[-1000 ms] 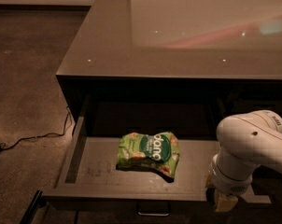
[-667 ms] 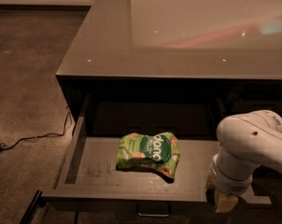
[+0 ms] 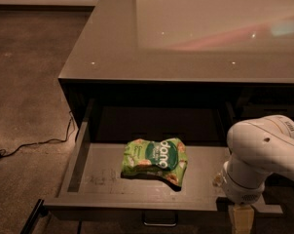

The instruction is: Open top drawer

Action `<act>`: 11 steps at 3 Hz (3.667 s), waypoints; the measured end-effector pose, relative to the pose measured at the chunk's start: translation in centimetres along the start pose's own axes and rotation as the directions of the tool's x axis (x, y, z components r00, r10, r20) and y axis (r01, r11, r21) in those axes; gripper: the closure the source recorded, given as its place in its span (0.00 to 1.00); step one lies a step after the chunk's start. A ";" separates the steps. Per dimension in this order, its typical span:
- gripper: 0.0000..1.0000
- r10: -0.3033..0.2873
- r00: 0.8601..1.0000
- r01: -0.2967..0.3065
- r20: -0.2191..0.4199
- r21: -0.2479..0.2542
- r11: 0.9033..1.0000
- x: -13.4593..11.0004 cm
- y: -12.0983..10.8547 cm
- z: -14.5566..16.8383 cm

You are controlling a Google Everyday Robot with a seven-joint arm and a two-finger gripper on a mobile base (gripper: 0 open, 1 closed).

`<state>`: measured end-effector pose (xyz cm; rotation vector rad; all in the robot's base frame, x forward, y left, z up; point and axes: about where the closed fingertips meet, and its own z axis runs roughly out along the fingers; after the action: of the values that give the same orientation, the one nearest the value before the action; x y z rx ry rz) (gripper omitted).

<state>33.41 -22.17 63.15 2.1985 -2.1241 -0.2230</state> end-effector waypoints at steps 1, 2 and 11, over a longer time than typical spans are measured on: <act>0.00 0.000 1.000 0.000 0.000 0.000 1.000 0.0 0.0 0.0; 0.00 -0.017 1.000 0.017 0.006 0.027 0.999 -0.2 0.0 -0.4; 0.88 -0.006 0.960 -0.065 0.279 0.244 0.968 1.5 -7.5 -6.3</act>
Offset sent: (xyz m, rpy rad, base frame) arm 0.0029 0.0053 0.0102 0.0249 -0.0637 0.0317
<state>41.80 -23.68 68.15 2.3946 -2.4536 -0.2904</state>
